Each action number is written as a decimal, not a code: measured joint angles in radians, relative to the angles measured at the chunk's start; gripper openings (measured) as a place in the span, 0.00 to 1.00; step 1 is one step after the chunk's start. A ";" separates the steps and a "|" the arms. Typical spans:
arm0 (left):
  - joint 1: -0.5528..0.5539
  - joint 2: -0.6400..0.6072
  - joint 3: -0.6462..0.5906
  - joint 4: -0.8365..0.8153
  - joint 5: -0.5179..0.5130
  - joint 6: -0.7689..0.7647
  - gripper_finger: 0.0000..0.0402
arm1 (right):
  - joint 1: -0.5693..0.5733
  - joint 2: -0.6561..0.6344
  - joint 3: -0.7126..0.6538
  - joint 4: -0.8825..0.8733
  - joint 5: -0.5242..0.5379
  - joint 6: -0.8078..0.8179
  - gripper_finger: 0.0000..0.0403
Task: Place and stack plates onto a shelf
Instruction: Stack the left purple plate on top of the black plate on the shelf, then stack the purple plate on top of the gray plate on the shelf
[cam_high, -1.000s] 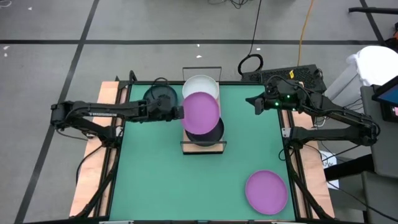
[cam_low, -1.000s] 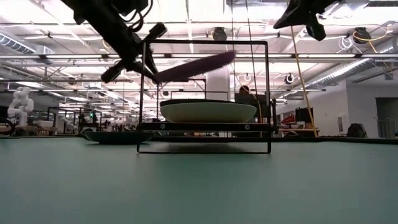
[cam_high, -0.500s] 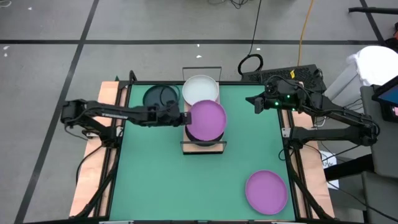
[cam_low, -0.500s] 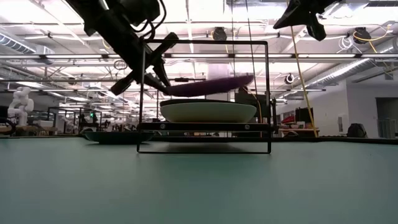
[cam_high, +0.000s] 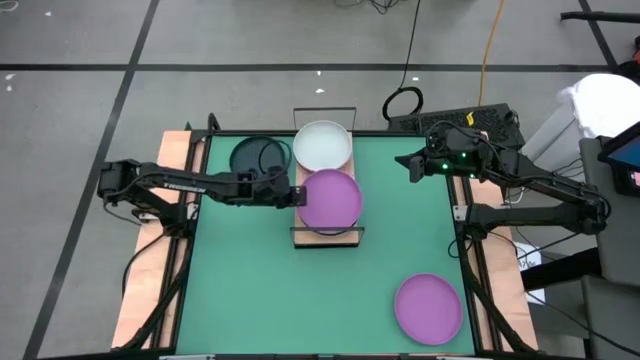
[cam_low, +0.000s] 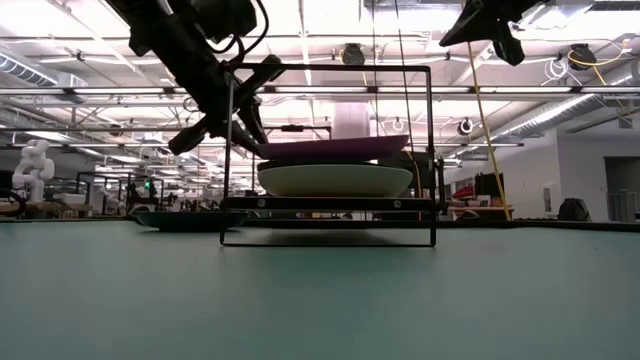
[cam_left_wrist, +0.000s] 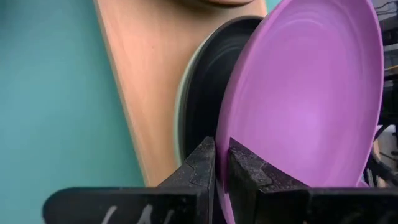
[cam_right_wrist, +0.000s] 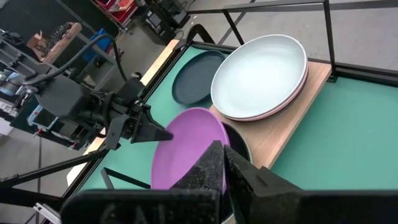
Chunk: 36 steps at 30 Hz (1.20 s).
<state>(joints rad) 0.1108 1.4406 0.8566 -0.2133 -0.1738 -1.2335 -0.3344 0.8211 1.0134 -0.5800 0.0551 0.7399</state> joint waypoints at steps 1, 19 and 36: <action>0.000 0.000 0.000 -0.005 0.003 0.000 0.08 | 0.000 0.000 0.000 0.000 0.000 0.000 0.00; 0.000 0.000 0.000 -0.026 0.035 0.010 0.13 | 0.000 0.000 0.000 0.000 -0.003 0.000 0.00; 0.002 -0.007 0.002 -0.017 0.035 -0.021 0.40 | 0.003 0.000 0.000 -0.047 -0.113 0.097 0.00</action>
<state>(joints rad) 0.1128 1.4333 0.8585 -0.2299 -0.1387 -1.2544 -0.3315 0.8207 1.0138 -0.6272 -0.0578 0.8370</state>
